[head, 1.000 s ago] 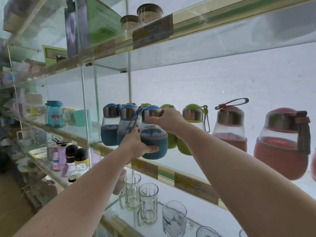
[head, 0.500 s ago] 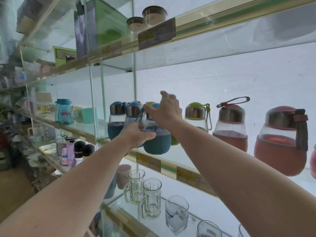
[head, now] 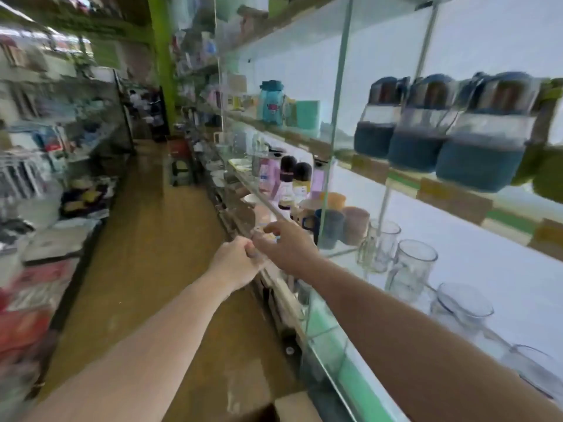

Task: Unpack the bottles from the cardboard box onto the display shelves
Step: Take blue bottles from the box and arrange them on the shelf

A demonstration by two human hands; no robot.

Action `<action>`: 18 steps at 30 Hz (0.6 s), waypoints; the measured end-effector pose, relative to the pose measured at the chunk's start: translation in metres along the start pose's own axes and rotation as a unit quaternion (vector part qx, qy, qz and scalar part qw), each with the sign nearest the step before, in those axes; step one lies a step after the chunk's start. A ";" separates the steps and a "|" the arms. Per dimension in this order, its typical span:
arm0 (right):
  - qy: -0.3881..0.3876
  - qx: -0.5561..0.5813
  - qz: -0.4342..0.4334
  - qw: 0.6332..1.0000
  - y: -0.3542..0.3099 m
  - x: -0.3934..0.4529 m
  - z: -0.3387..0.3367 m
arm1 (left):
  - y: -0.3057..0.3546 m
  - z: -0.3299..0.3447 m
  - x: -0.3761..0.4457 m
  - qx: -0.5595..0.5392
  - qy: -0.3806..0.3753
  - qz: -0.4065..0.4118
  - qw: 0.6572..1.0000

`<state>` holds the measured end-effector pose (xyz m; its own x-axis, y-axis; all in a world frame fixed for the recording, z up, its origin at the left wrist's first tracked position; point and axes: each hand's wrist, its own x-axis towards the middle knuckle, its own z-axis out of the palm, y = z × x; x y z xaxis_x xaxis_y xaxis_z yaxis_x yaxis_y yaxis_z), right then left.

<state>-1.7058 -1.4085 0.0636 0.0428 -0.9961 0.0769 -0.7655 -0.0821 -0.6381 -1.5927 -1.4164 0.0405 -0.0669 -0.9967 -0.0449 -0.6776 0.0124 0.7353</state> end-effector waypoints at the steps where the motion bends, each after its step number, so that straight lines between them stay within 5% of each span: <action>1: -0.030 0.004 0.023 0.999 0.009 0.000 0.021 | -0.022 0.004 -0.002 0.001 0.004 -0.025 1.000; 9: -0.164 0.044 0.096 0.981 0.068 -0.014 0.147 | -0.136 0.060 -0.017 0.008 -0.014 -0.182 0.983; 18: -0.253 0.077 0.176 0.948 0.166 -0.034 0.216 | -0.212 0.150 -0.040 0.004 -0.073 -0.292 0.954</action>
<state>-1.6958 -1.3954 -0.2100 0.1344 -0.8464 -0.5153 -0.6882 0.2944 -0.6631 -1.5559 -1.3667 -0.2147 0.2231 -0.8123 -0.5389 -0.6363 -0.5402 0.5507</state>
